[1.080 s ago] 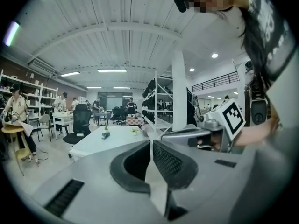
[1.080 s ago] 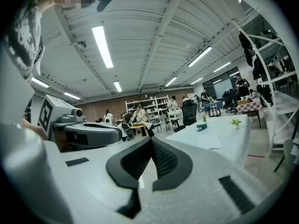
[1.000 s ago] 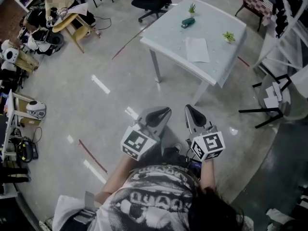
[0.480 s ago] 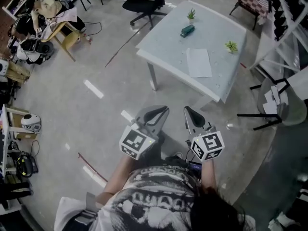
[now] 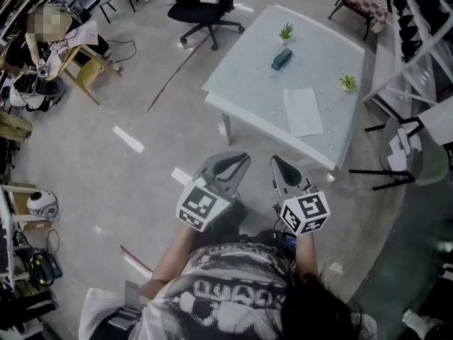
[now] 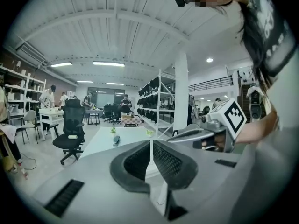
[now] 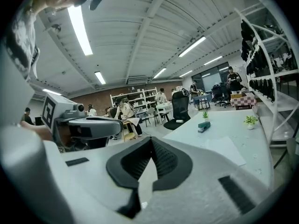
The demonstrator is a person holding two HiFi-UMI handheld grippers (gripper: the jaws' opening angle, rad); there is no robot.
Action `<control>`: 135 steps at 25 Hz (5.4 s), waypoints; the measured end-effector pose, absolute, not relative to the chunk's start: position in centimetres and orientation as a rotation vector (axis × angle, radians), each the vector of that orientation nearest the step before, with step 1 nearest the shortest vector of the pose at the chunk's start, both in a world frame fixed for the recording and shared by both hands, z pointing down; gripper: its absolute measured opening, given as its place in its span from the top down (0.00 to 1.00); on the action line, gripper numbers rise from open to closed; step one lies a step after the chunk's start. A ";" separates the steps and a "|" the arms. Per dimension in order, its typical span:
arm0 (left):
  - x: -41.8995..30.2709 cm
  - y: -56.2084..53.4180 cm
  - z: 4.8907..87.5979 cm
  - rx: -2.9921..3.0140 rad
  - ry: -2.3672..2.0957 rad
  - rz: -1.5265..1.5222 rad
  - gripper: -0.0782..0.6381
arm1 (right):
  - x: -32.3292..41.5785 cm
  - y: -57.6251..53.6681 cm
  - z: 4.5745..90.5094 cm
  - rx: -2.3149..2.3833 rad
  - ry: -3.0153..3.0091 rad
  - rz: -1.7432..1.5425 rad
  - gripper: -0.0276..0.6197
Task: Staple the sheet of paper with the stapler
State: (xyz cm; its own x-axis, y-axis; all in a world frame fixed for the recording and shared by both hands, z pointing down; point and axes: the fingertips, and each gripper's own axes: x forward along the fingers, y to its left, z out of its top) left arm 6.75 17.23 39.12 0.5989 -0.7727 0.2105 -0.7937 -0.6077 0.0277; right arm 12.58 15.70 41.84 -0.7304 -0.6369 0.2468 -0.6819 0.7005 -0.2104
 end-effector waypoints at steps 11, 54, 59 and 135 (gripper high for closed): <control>4.6 13.2 41.0 2.742 -1.141 0.240 0.87 | 11.5 12.8 44.1 1.244 -2.600 0.511 0.97; 10.0 -13.7 43.2 2.655 -1.184 0.407 0.87 | 30.0 -17.5 66.3 1.181 -2.004 0.672 0.66; 9.7 -14.1 43.7 2.629 -1.215 0.434 0.87 | 30.0 -17.5 66.3 1.169 -2.003 0.627 0.71; -11.1 -24.0 45.9 2.658 -1.031 0.385 0.87 | 10.1 -27.7 66.6 1.100 -1.882 0.663 0.86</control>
